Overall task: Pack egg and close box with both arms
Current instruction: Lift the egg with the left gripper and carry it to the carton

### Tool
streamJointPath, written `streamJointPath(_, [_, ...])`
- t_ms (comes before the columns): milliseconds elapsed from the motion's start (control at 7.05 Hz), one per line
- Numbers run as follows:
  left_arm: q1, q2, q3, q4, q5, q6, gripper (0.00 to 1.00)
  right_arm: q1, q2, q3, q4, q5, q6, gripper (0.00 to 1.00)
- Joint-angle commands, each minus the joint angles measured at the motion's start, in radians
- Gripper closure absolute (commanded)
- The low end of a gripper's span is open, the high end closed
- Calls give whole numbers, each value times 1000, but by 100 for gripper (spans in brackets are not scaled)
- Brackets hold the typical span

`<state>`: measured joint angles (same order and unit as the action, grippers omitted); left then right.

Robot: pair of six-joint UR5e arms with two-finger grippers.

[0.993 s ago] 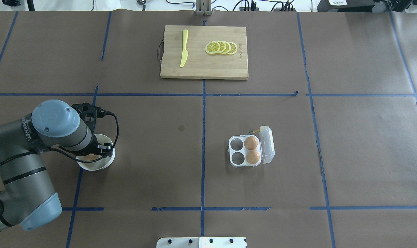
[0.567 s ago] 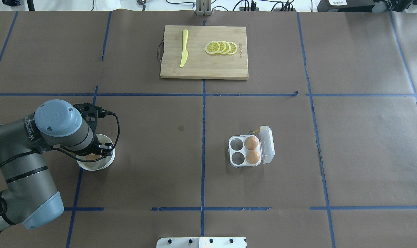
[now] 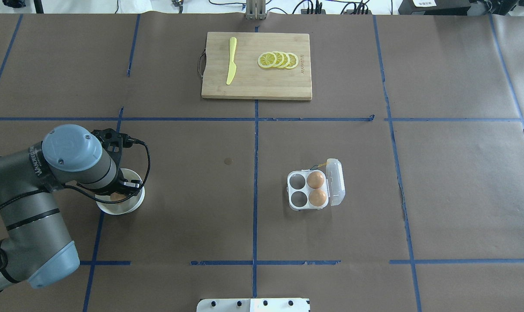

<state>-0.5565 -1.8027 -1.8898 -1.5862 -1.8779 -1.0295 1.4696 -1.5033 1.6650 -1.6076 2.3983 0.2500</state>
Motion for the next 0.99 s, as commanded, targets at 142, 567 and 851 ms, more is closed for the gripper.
streamJointPath(142, [-14,-33,-54,108,0,5,100,0,0,6,0,1,0,0])
streamJointPath(567, [-66,-158,-84,249,0,6,100,0,0,6,0,1,2,0])
streamJointPath(851, [-66,-231,-77,249,-4,5,100,2,0,9,0,2,2,0])
